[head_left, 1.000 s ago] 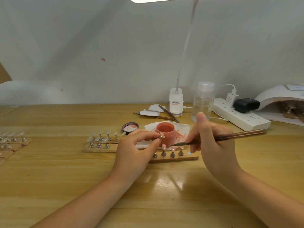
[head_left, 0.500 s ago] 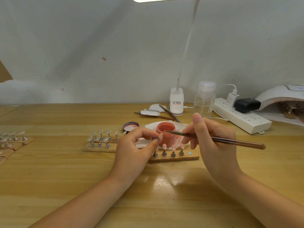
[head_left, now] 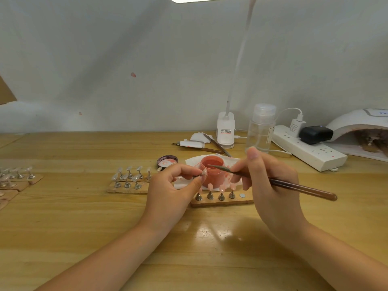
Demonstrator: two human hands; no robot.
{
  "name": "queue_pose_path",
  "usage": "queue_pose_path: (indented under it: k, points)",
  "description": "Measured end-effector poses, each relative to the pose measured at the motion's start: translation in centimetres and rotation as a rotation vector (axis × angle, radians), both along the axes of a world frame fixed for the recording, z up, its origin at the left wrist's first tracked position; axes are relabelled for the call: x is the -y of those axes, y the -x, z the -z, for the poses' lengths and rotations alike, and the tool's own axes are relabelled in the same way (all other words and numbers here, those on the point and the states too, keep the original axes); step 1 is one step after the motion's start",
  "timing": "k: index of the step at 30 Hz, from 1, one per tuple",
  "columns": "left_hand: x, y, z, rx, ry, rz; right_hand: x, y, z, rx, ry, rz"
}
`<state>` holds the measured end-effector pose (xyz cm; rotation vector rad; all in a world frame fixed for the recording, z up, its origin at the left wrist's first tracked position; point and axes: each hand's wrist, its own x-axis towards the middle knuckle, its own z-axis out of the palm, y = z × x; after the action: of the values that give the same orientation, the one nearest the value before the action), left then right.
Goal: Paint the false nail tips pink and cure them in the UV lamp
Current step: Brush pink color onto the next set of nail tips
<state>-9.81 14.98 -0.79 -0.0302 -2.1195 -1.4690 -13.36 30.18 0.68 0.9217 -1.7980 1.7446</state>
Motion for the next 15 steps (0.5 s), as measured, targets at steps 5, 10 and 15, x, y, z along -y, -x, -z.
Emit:
queue_pose_path:
  k: [5, 10, 15]
  points:
    - [0.04, 0.12, 0.11, 0.002, 0.006, -0.007, 0.07, -0.13, 0.24, 0.073, 0.006, -0.042]
    - [0.07, 0.15, 0.15, 0.006, 0.003, -0.009, 0.02, -0.06, 0.01, 0.069, 0.024, -0.018]
    - [0.09, 0.12, 0.16, 0.014, 0.014, -0.015, 0.09, -0.13, 0.13, 0.086, -0.012, -0.042]
